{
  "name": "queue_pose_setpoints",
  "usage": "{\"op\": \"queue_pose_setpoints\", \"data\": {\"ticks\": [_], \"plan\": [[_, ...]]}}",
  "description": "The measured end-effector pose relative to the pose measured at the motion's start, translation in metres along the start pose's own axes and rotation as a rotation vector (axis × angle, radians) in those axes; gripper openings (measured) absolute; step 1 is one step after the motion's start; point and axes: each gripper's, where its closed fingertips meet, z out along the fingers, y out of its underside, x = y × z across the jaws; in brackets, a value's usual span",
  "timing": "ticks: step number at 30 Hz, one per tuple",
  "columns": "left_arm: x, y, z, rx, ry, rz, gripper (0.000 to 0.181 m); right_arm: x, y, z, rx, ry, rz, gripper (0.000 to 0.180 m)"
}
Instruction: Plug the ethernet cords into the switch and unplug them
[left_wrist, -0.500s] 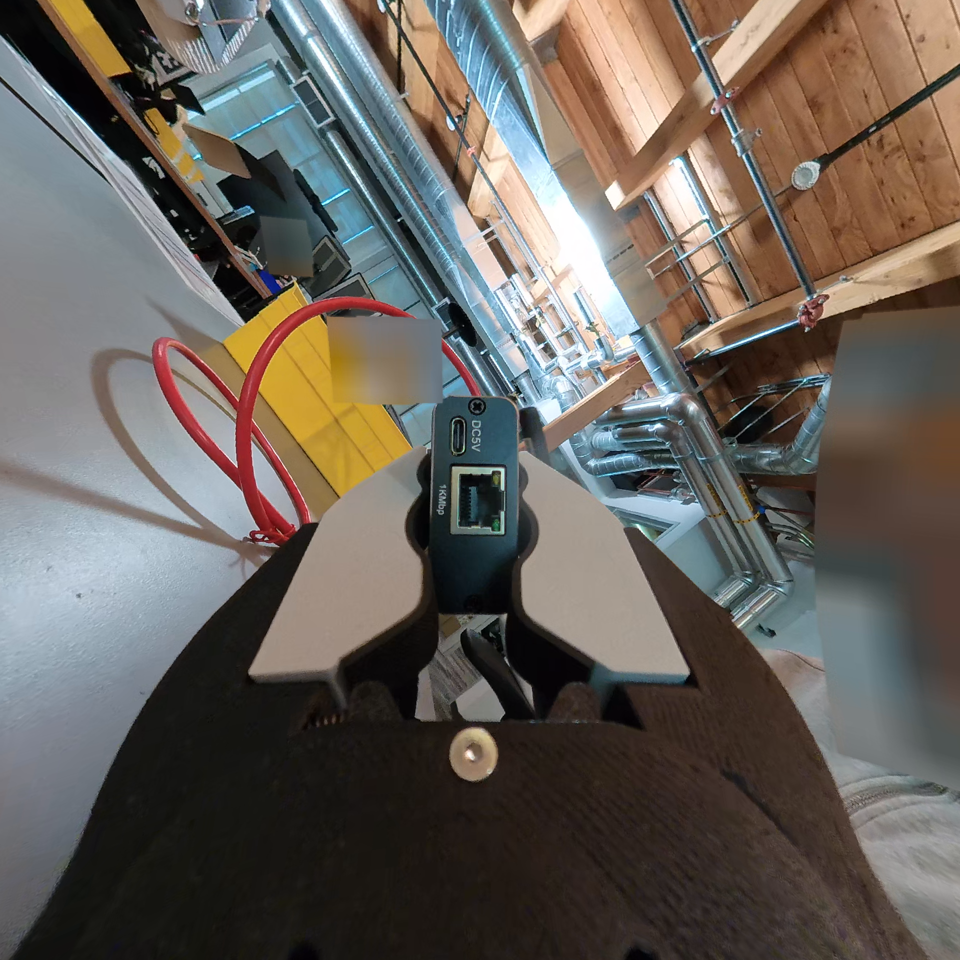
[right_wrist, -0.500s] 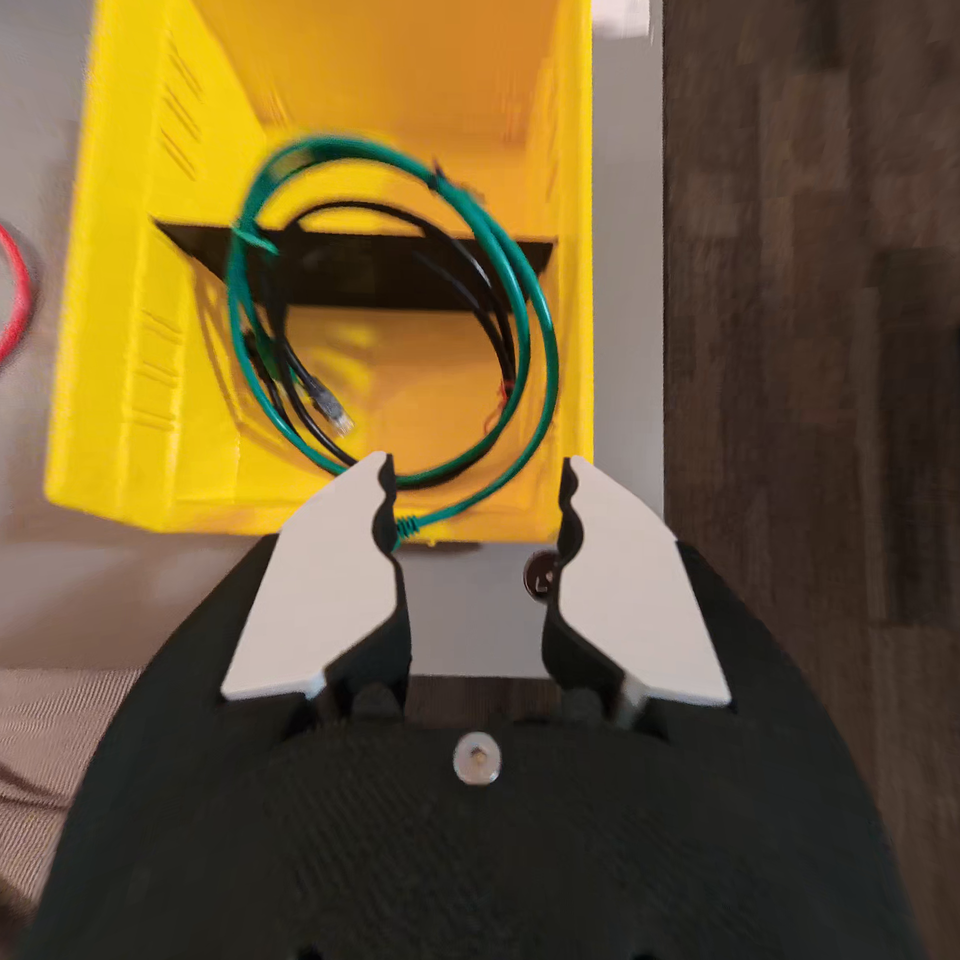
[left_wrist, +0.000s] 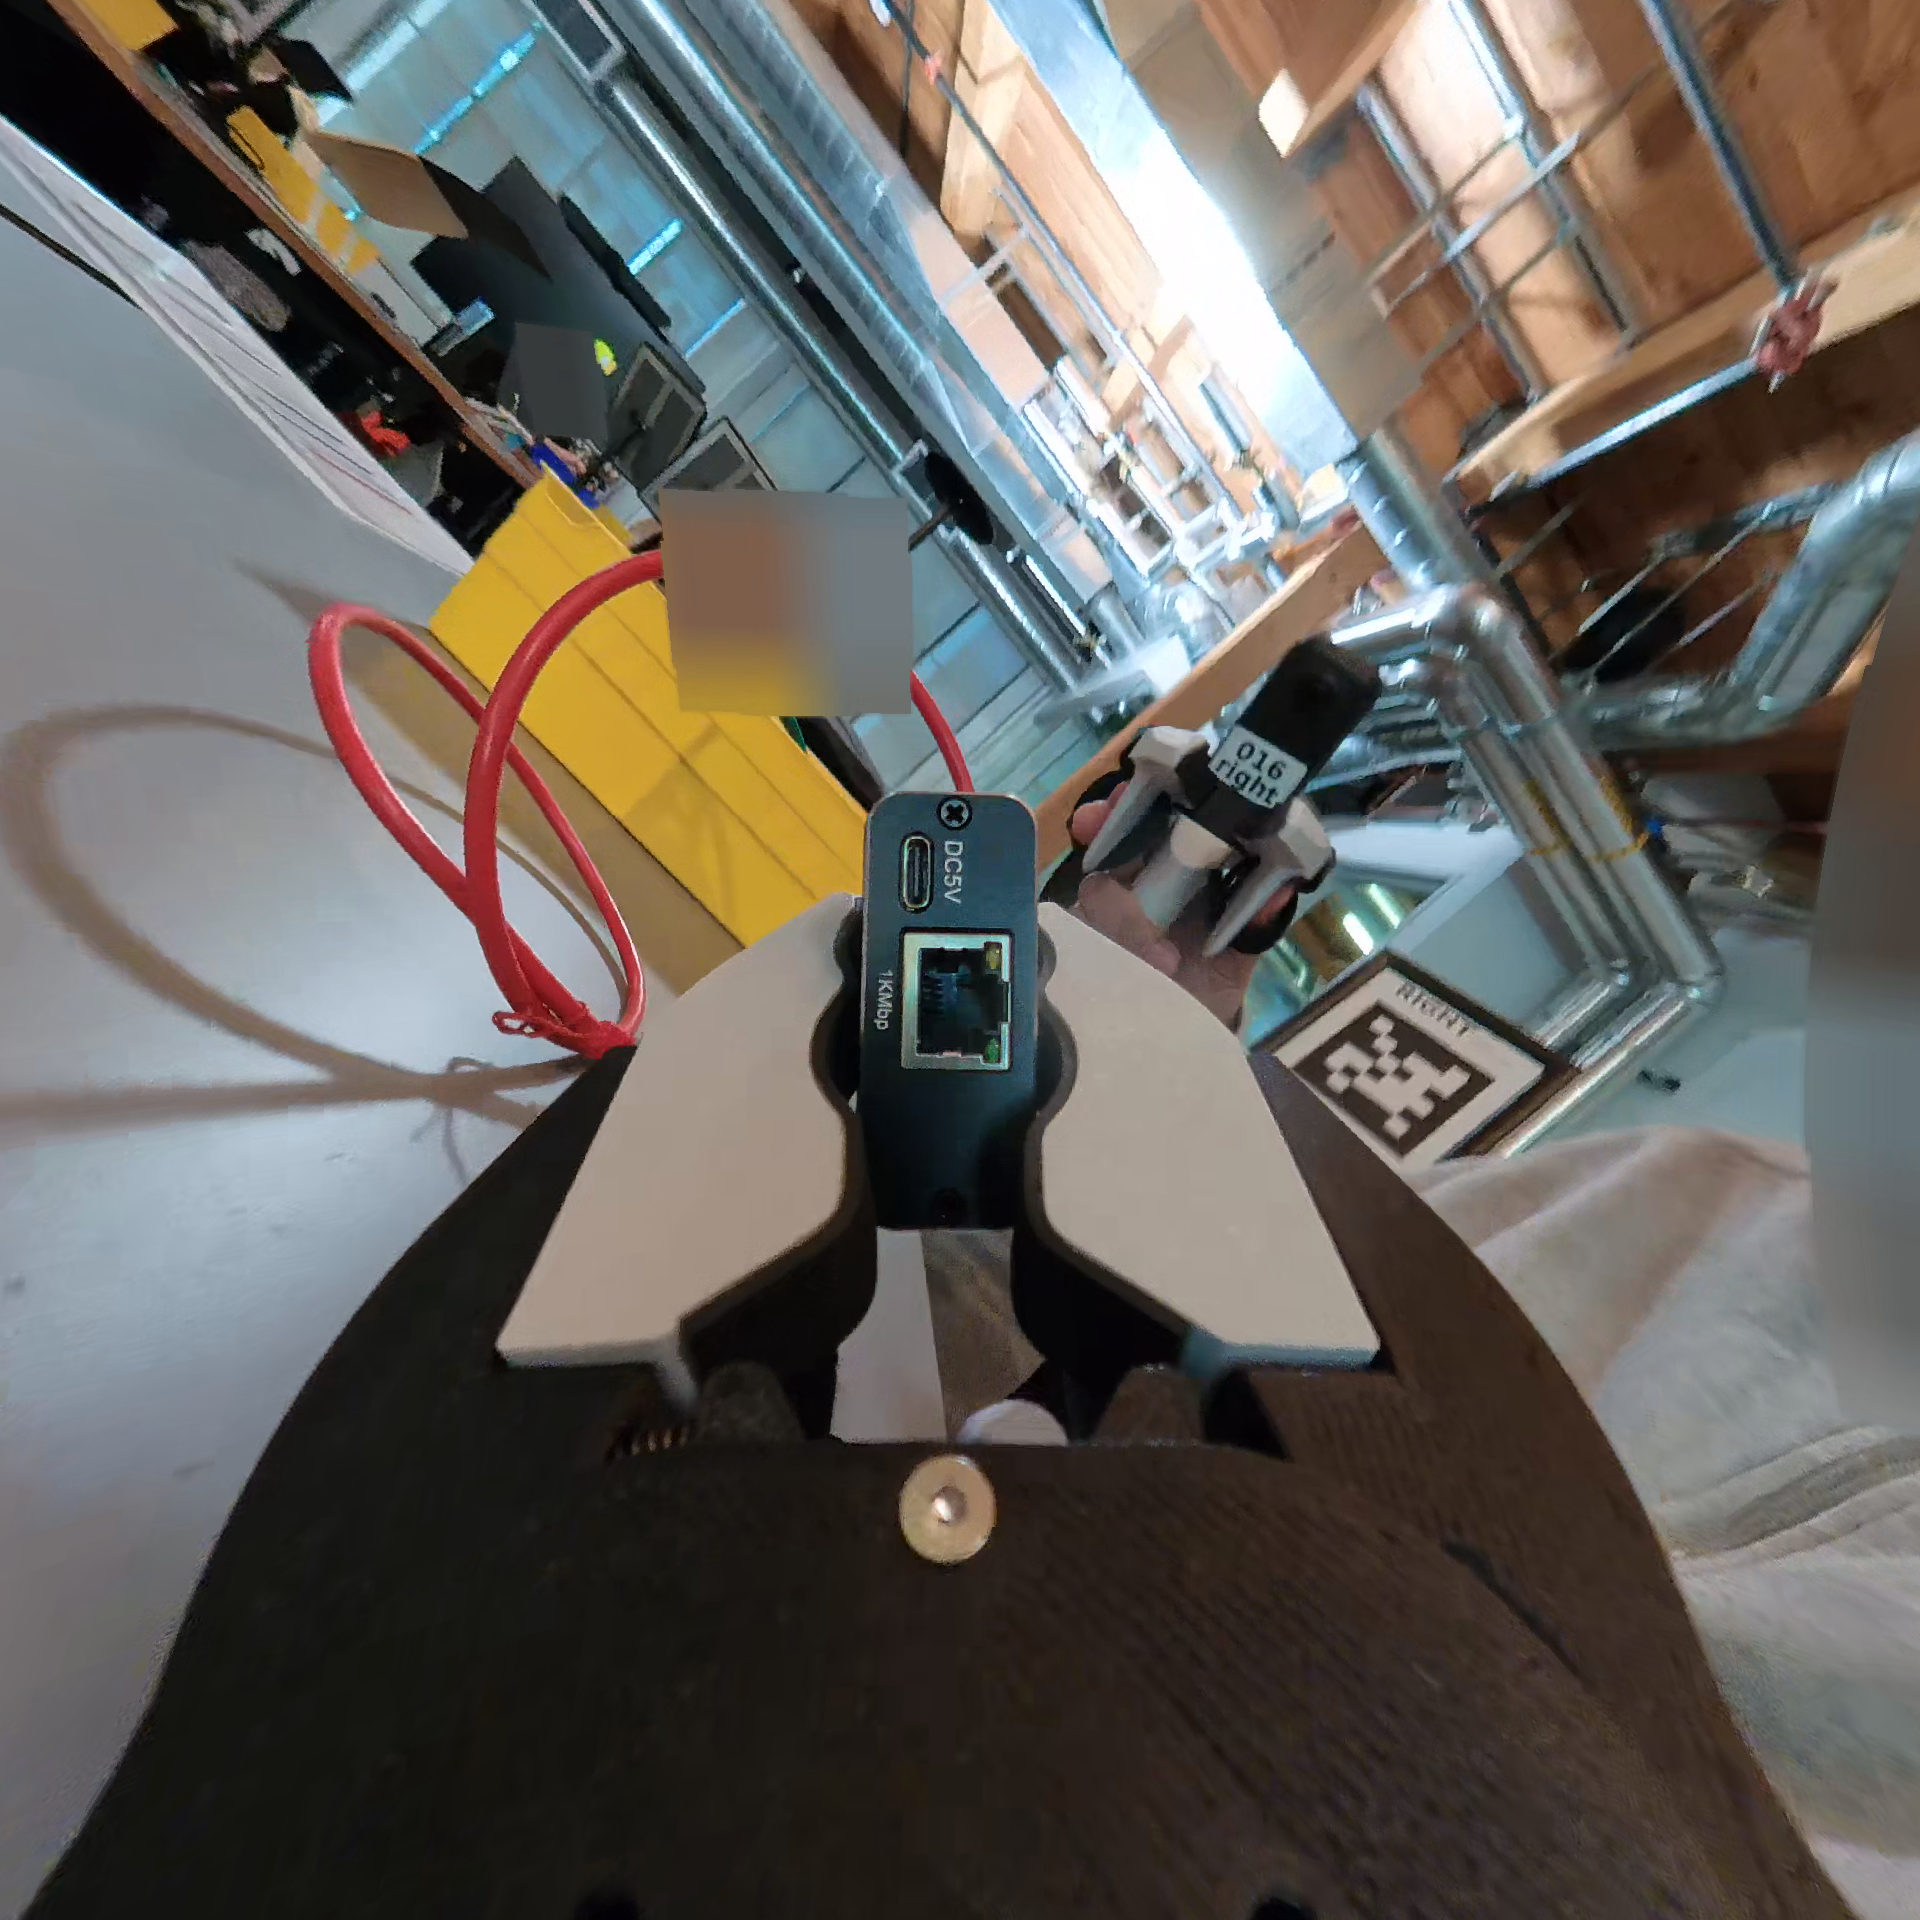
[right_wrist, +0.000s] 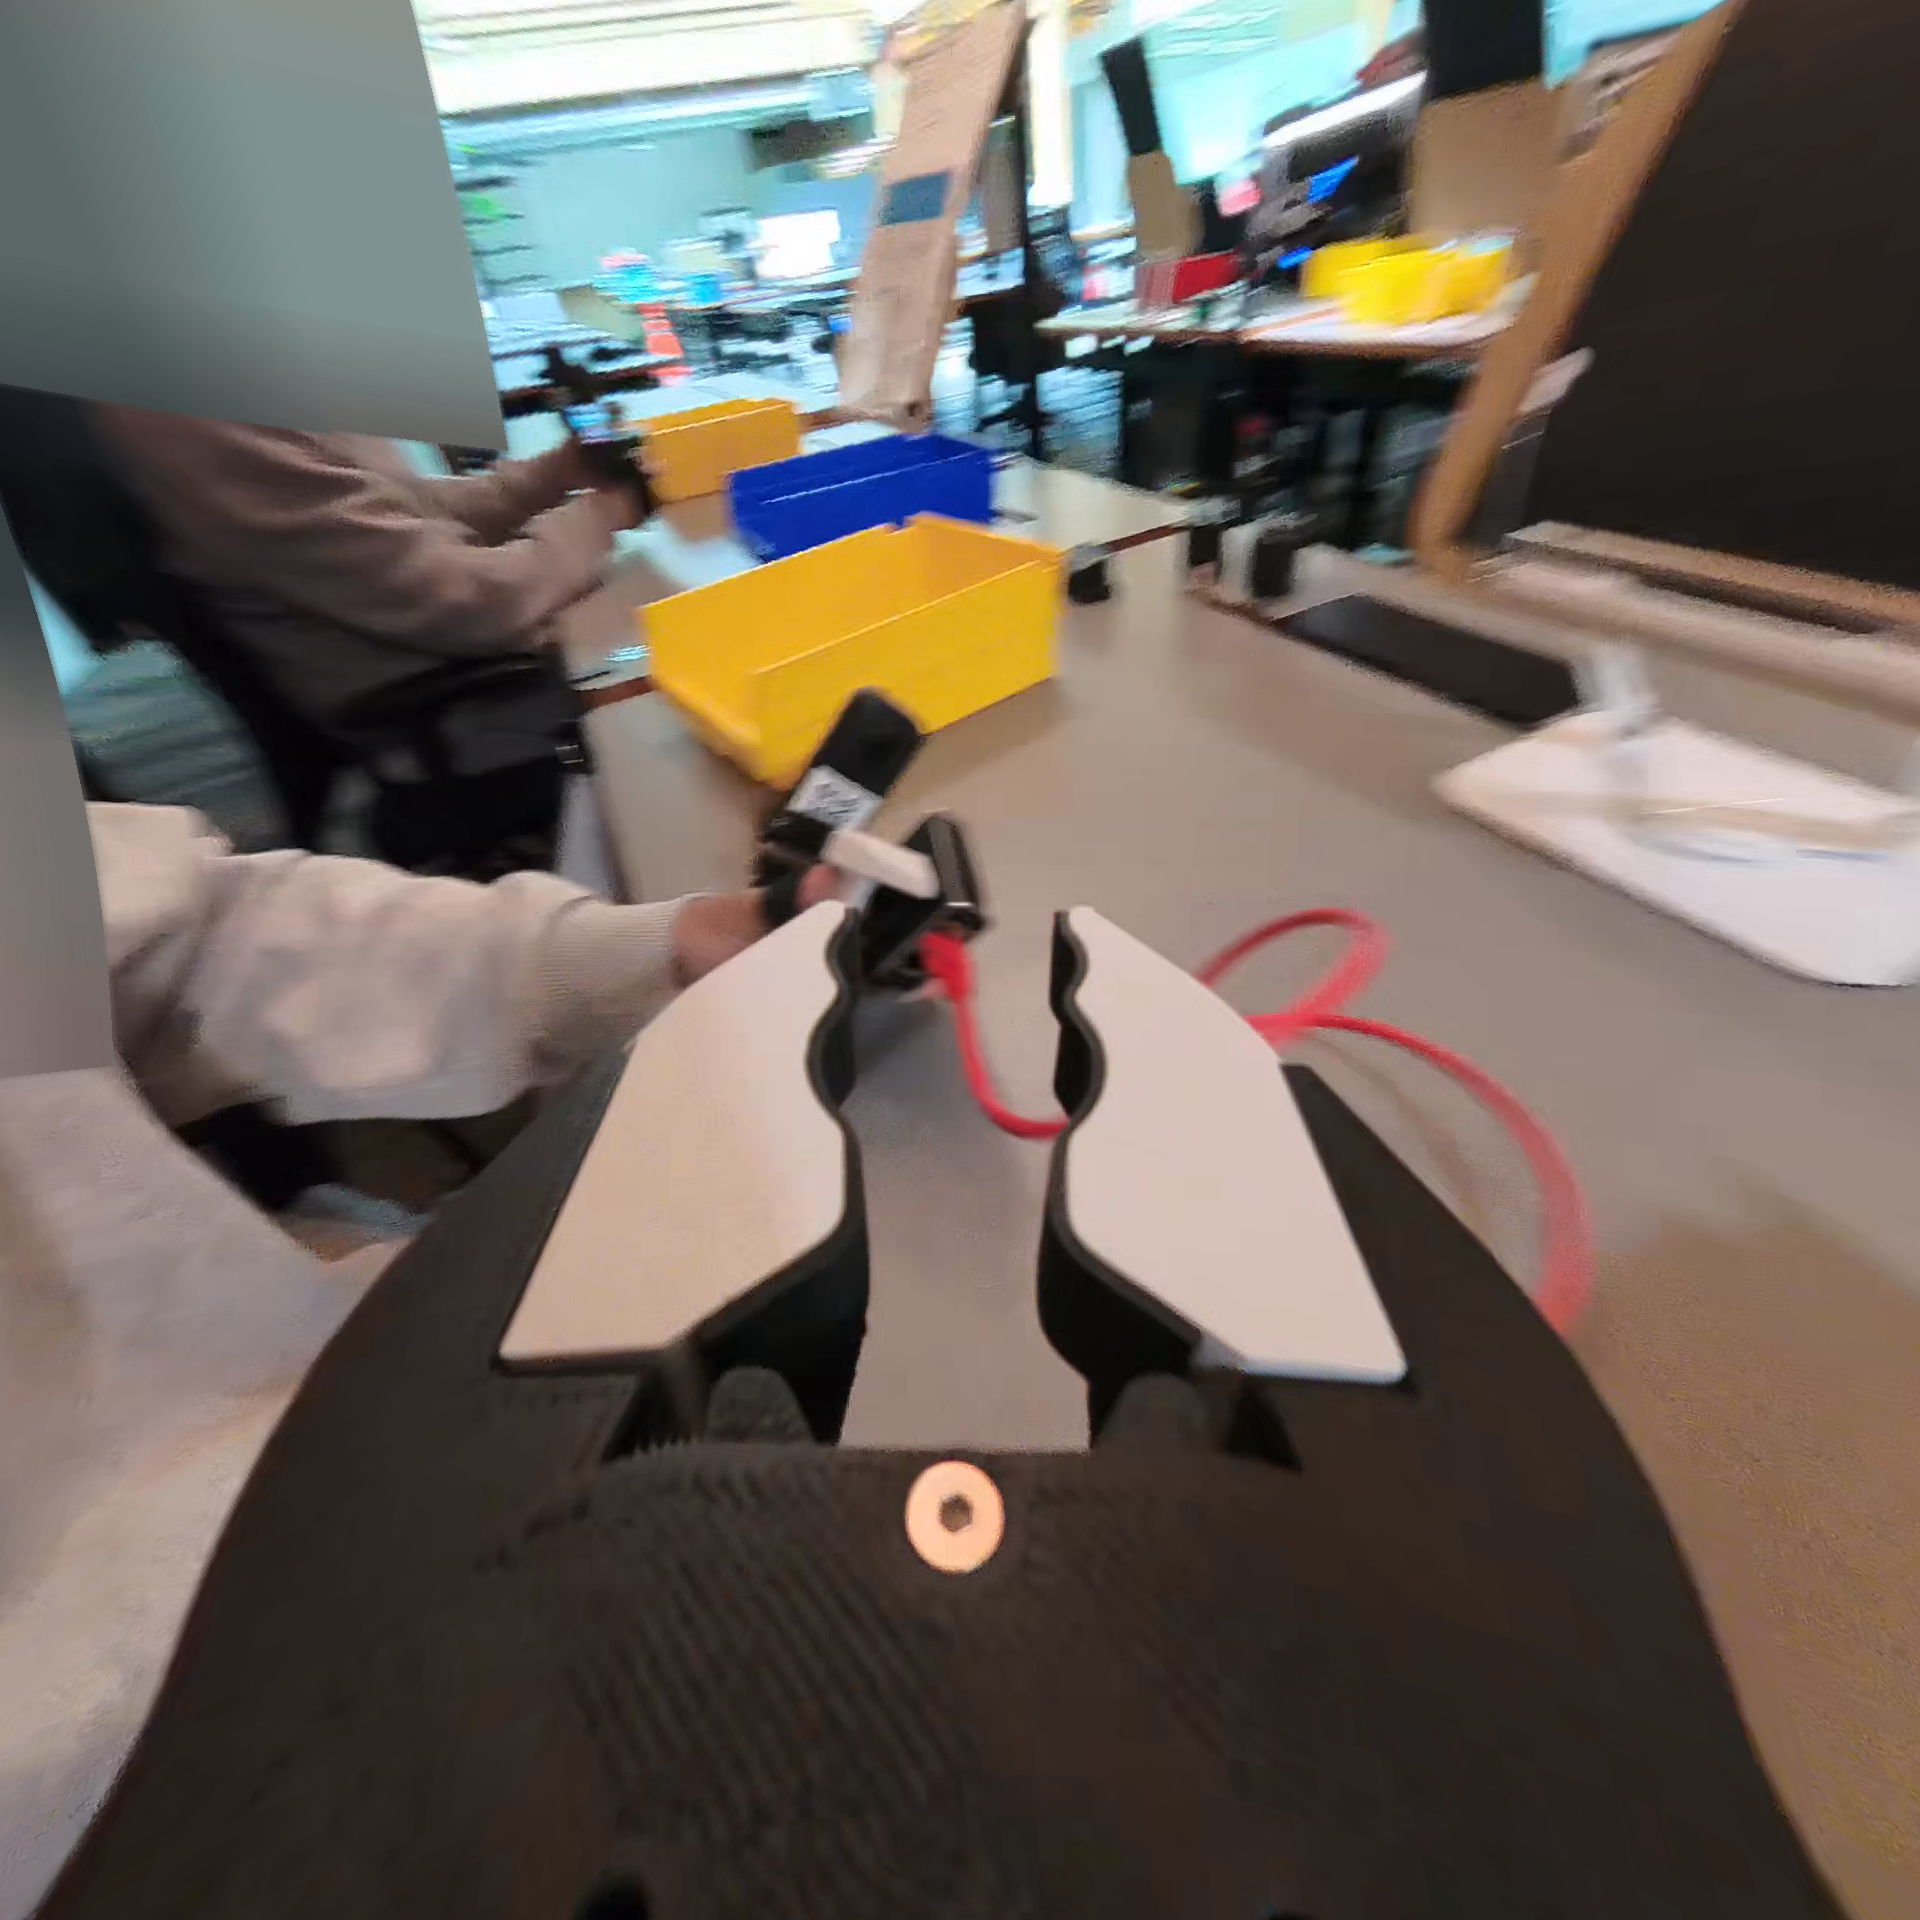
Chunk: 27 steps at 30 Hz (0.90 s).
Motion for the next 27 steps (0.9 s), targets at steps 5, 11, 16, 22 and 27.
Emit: {"op": "queue_pose_setpoints", "data": {"ticks": [5,11,16,22,27], "plan": [[0.015,0.024,0.015,-0.157,0.018,0.151,0.025,-0.022,0.064,0.058,-0.130,-0.059,0.033,0.031],[0.028,0.046,0.026,-0.272,0.051,0.290,0.025,-0.016,0.101,0.071,-0.262,0.003,-0.040,0.031],[0.029,0.050,0.026,-0.292,0.069,0.288,0.026,-0.020,0.111,0.070,-0.285,-0.033,-0.052,0.016],[0.028,0.056,0.027,-0.324,0.066,0.310,0.026,-0.023,0.109,0.069,-0.234,-0.093,0.060,0.017],[0.029,0.055,0.027,-0.318,0.064,0.307,0.026,-0.021,0.104,0.070,-0.190,-0.107,0.140,0.015]]}}
